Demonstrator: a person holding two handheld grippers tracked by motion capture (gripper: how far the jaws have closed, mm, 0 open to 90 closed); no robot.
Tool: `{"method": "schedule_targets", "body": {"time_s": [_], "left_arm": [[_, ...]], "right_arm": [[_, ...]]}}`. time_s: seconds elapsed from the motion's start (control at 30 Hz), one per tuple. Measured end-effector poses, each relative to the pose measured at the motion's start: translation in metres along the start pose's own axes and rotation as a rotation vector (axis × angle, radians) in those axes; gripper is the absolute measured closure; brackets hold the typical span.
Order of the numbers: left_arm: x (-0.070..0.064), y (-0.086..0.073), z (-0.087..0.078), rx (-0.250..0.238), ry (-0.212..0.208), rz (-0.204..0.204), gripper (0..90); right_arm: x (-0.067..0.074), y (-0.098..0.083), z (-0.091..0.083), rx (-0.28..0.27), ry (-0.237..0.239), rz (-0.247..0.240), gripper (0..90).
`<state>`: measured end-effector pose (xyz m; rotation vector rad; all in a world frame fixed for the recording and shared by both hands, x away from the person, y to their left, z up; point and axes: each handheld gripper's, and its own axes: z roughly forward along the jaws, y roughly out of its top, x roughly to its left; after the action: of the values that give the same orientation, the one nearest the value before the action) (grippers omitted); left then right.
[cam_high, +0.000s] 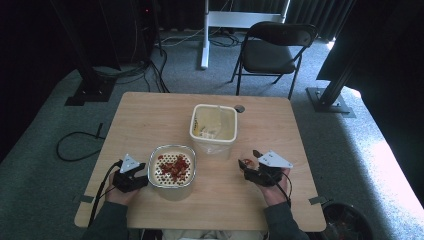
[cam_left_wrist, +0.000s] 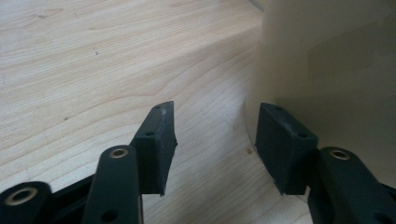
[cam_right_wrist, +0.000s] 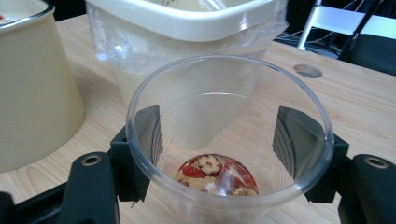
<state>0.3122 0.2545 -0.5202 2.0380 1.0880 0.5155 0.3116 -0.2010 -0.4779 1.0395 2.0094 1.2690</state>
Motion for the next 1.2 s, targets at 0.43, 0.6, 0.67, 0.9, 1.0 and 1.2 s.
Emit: {"method": "schedule_targets", "body": {"time_s": [0.43,0.6,0.67,0.9,1.0,1.2], "left_arm": [[-0.034,0.011,0.008,0.012,-0.091,0.086,52.0],[-0.055,0.017,0.014,0.021,-0.123,0.124,52.1],[-0.060,0.019,0.016,0.020,-0.131,0.126,52.0],[-0.080,0.025,0.023,0.019,-0.174,0.158,51.3],[-0.089,0.028,0.027,0.019,-0.189,0.171,50.9],[-0.102,0.035,0.035,0.019,-0.207,0.190,50.2]], "right_arm": [[-0.012,0.001,-0.015,-0.017,-0.044,0.019,32.1],[-0.018,0.001,-0.022,-0.022,-0.061,0.027,32.1],[-0.021,0.001,-0.025,-0.025,-0.070,0.031,32.0],[-0.030,0.002,-0.035,-0.018,-0.095,0.039,32.0],[-0.033,0.002,-0.039,-0.014,-0.107,0.041,32.0],[-0.038,0.002,-0.044,-0.006,-0.122,0.045,31.9]]}}
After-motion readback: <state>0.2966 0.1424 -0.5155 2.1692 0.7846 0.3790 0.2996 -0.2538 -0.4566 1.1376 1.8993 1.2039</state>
